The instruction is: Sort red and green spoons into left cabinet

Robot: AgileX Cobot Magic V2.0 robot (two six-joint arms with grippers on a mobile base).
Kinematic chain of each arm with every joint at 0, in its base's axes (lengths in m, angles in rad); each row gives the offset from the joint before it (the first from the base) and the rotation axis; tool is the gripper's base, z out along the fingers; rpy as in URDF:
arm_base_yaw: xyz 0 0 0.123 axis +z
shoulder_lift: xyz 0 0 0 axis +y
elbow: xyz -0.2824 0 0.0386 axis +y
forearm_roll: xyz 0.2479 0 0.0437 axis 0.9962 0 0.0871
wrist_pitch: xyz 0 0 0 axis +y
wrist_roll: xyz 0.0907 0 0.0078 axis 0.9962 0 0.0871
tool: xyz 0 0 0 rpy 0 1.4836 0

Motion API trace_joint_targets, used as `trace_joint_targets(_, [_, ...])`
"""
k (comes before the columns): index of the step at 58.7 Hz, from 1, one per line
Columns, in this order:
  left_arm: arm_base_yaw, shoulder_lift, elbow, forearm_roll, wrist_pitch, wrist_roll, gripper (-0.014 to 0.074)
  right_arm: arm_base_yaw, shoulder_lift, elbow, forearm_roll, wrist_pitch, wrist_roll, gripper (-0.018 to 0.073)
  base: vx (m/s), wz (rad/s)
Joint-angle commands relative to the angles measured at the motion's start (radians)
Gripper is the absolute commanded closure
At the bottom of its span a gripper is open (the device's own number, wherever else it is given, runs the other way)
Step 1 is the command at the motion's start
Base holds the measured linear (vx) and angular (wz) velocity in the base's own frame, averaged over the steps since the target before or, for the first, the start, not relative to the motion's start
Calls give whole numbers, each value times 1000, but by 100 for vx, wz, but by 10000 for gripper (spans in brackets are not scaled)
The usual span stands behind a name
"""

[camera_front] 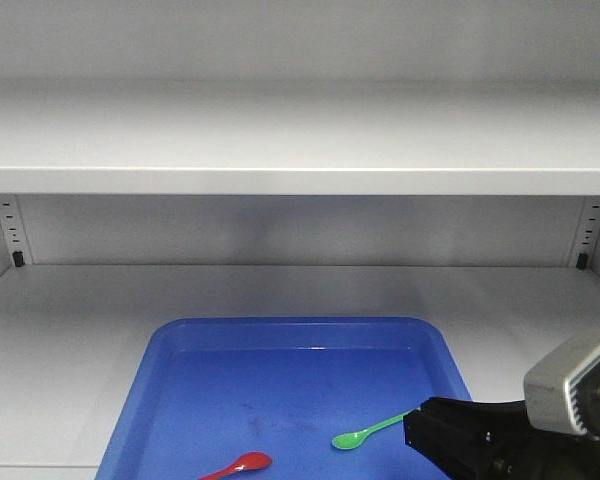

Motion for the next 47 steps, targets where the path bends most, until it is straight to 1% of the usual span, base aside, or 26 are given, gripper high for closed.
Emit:
trace_joint_targets(1, [1,-21,-2,-2,-75,-8,596,0,-12,-29,5,-62,1,564,0,0])
trace_joint_targets(41, [1,-21,-2,-2,-75,-8,596,0,-3,-29,0,-61,1,564,0,0])
trace_joint_targets(43, [1,-21,-2,-2,-75,-8,596,0,0,-29,-14,-61,1,564,0,0])
trace_joint_targets(45, [1,-21,-2,-2,-75,-8,596,0,0,-24,-61,-68,1,564,0,0])
trace_joint_targets(47, [1,-21,-2,-2,-75,-8,596,0,-2,-19,-130,-85,0,564,0,0])
